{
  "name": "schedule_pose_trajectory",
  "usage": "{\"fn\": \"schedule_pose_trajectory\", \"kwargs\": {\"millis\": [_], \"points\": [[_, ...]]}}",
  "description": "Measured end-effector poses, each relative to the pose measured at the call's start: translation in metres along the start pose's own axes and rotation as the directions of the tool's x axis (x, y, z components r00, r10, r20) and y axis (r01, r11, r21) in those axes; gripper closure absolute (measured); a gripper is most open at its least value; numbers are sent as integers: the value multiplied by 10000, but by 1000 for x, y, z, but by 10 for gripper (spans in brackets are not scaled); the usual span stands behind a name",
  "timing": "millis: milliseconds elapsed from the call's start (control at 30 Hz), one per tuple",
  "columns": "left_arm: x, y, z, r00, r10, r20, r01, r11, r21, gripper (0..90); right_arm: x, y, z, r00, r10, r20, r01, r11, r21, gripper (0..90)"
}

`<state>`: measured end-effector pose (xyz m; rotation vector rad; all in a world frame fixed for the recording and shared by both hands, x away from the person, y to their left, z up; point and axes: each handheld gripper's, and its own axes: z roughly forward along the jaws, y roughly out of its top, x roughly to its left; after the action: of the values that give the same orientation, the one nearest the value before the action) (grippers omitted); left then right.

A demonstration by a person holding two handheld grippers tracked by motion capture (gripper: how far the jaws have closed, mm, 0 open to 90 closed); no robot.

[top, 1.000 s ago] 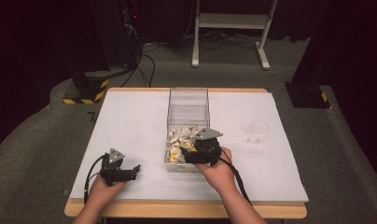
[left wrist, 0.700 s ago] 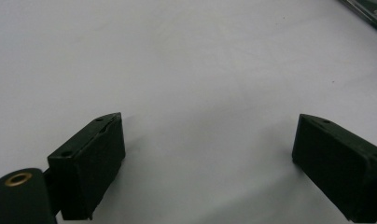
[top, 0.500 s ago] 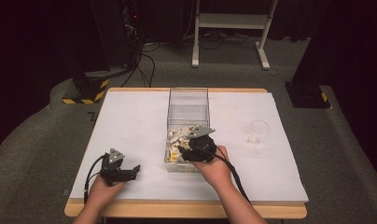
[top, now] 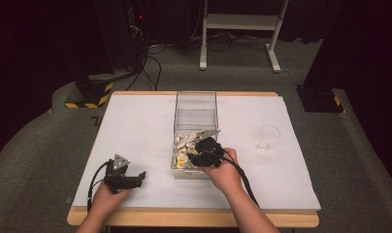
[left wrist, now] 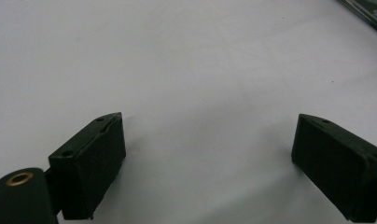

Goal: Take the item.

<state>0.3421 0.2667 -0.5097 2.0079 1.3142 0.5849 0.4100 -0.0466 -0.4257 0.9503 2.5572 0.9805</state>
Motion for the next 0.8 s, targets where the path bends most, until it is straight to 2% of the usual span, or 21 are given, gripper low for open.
{"fn": "schedule_pose_trajectory", "kwargs": {"millis": [67, 233, 367, 433, 567, 800], "points": [[0, 0, 0, 10000, 2, -2, -2, 10000, -10, 105, -1, 1, 0, 10000, 13, -44, -13, 10000, 12, 594], [0, 0, 0, 10000, 5, 15, -5, 10000, -11, 106, -1, 3, 4, 9994, -355, 21, 353, 9978, 564, 663], [0, 0, 0, 10000, 15, 3, -15, 10000, -19, 108, 0, 4, 6, 9982, -582, -165, 595, 9940, 918, 755], [0, 0, 0, 10000, 15, 7, -15, 10000, -17, 109, -1, 3, 6, 9980, -553, -317, 580, 9940, 928, 791], [0, 0, 0, 10000, 14, 8, -14, 10000, -18, 109, -1, 3, 6, 9978, -565, -339, 596, 9935, 967, 860], [0, 0, 0, 10000, 19, 18, -19, 10000, -14, 109, 0, 1, 3, 9982, -512, -316, 530, 9969, 582, 879]]}}
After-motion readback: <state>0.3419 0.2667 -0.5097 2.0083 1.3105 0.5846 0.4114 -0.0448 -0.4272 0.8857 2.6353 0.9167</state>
